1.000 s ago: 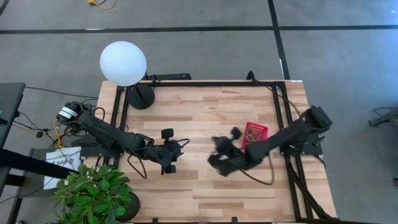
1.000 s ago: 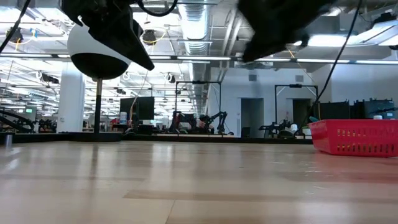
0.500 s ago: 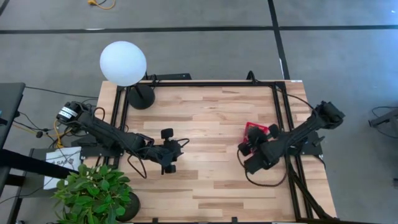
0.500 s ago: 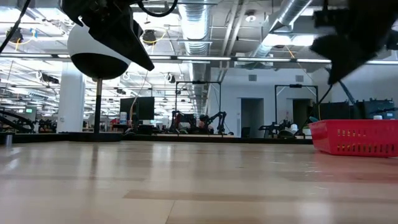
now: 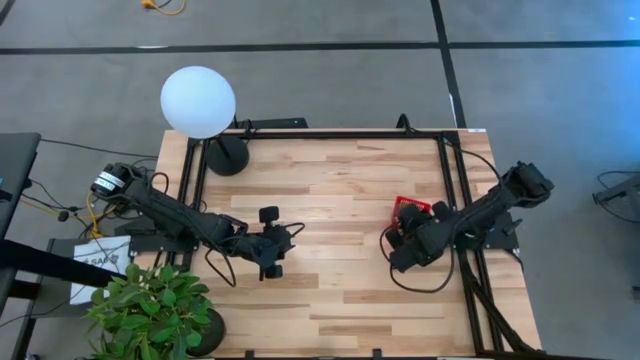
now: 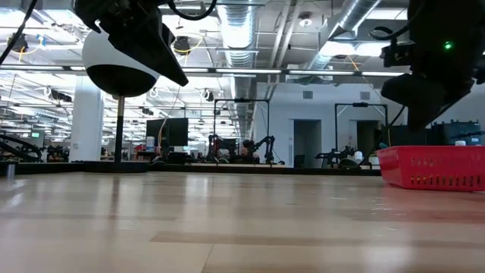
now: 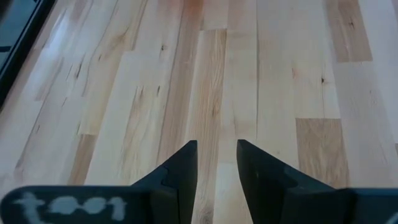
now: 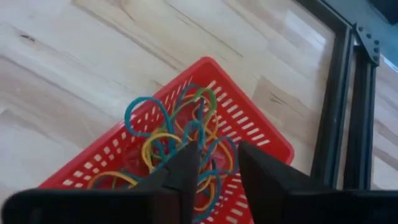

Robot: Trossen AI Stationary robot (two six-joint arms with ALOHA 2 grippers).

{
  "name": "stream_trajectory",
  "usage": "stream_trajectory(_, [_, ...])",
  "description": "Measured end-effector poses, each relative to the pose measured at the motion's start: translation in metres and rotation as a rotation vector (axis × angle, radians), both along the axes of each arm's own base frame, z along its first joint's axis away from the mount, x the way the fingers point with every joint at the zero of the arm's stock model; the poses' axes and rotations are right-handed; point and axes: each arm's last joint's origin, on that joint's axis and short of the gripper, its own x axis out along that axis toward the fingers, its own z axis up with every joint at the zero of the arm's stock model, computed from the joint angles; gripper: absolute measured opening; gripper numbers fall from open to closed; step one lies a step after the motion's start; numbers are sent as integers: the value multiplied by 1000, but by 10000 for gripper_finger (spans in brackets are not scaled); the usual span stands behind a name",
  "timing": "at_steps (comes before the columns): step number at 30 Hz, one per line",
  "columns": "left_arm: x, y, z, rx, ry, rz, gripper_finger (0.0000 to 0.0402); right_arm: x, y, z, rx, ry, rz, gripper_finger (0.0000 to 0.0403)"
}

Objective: Pick and place rubber bands into bin
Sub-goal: Put the blue rubber band into the basket, then return to home position

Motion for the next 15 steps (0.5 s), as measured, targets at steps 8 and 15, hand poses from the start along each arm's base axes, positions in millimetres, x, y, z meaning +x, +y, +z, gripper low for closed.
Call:
stream_trajectory(8, [-2, 0, -2, 31, 53, -56, 103, 15, 6, 19, 87, 26, 84, 147])
stream_trajectory(15, [-9, 3, -8, -52, 136, -1, 103, 32, 15, 22, 163, -110, 144, 158])
